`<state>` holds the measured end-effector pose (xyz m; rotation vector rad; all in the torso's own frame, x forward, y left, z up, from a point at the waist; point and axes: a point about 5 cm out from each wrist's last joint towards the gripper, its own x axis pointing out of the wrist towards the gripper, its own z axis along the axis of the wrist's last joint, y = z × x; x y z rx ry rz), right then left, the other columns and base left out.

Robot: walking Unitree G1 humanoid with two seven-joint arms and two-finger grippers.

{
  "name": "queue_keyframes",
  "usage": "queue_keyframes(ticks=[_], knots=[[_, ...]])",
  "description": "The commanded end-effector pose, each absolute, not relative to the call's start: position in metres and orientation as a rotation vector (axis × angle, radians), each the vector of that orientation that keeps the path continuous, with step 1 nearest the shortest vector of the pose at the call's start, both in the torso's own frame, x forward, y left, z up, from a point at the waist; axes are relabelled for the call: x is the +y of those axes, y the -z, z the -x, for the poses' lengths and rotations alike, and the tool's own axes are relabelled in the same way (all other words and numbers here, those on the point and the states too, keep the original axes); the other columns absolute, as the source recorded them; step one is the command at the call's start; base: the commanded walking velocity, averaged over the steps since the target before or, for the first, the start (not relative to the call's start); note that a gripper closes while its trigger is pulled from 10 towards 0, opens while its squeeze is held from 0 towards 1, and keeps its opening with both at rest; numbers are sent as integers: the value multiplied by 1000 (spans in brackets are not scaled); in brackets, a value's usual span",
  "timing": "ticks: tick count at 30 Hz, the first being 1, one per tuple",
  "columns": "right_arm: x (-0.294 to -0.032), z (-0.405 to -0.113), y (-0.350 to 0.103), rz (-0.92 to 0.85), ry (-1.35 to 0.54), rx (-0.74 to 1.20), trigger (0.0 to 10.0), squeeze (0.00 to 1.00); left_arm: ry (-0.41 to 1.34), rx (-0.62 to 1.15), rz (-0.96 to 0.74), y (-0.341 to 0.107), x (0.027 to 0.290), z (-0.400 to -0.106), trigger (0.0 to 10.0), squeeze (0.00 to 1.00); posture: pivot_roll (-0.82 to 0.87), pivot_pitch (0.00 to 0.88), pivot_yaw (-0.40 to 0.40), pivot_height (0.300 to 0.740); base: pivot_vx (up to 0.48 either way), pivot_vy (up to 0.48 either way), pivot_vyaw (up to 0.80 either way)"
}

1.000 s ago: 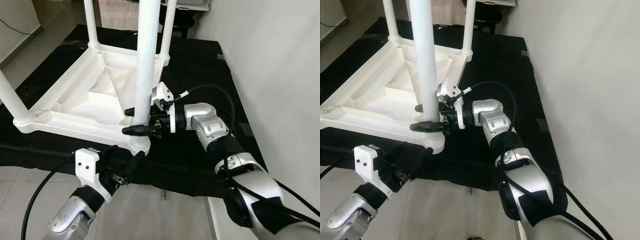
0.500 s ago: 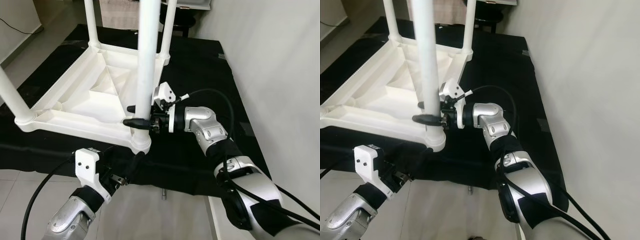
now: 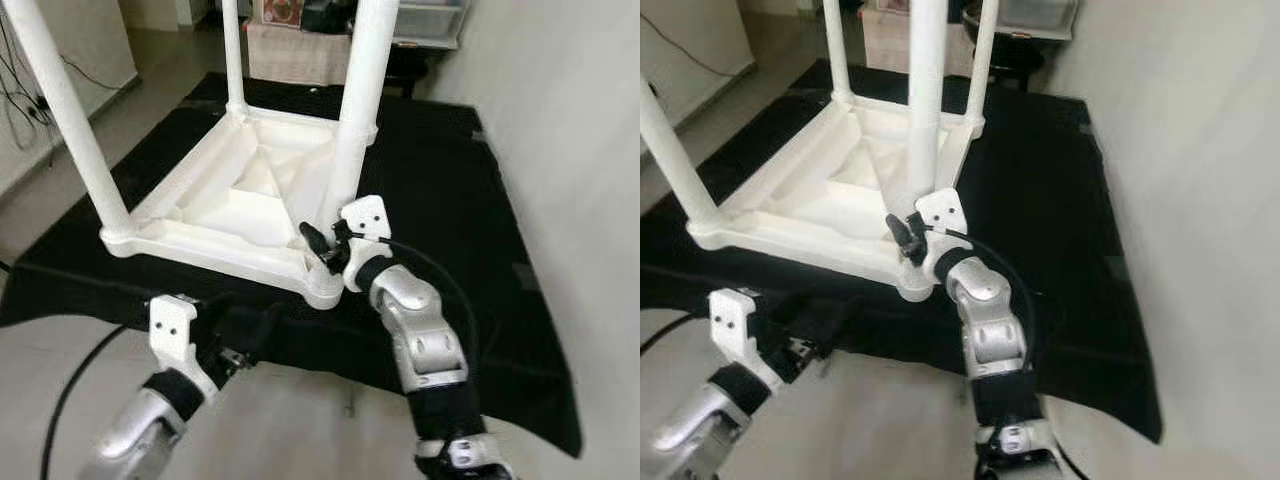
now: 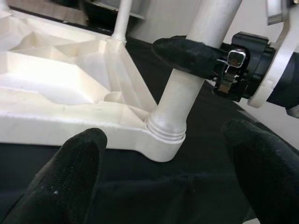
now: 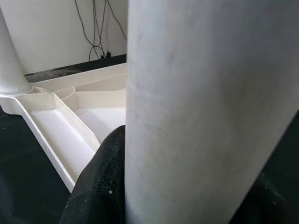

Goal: Building children table

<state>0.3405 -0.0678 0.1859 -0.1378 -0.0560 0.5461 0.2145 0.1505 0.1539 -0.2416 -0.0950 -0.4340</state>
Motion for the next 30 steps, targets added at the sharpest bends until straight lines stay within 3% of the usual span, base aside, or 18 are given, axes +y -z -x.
queue_keyframes(ticks=[1,2,3,7,12,13,16,20,29,30], knots=[[-77,-341,-157,229,-513,85,9059,0,423,-80,241,-149,151,-214,10000,0,-2,101,-124,740,0,0,0],[-73,-338,-159,223,-555,85,10000,0,421,-82,242,-150,151,-213,10000,0,-2,104,-124,740,0,0,0],[-69,-338,-162,192,-595,92,10000,1000,423,-83,242,-150,151,-214,10000,0,-4,108,-122,740,0,0,0],[-64,-341,-168,193,-663,88,10000,1000,426,-83,244,-151,150,-214,10000,0,-4,115,-121,740,0,0,0],[-48,-348,-194,180,-921,-10,10000,1000,432,-85,247,-153,148,-213,10000,0,12,143,-121,740,0,0,0],[-41,-349,-208,173,-1104,-62,10000,0,434,-87,248,-155,147,-211,10000,0,18,162,-122,740,0,0,0],[-39,-350,-214,153,-1202,-69,10000,0,435,-89,249,-156,147,-210,10000,0,18,162,-122,740,0,0,0],[-34,-361,-219,291,-1275,-63,10000,0,440,-86,251,-159,145,-205,10000,0,47,212,-125,740,0,0,0],[-18,-362,-238,175,-1511,-84,10000,0,439,-74,252,-162,143,-195,10000,0,93,260,-128,740,0,0,0],[-16,-361,-240,157,-1548,-86,7529,0,439,-72,251,-162,143,-194,10000,0,100,265,-129,740,0,0,0]])
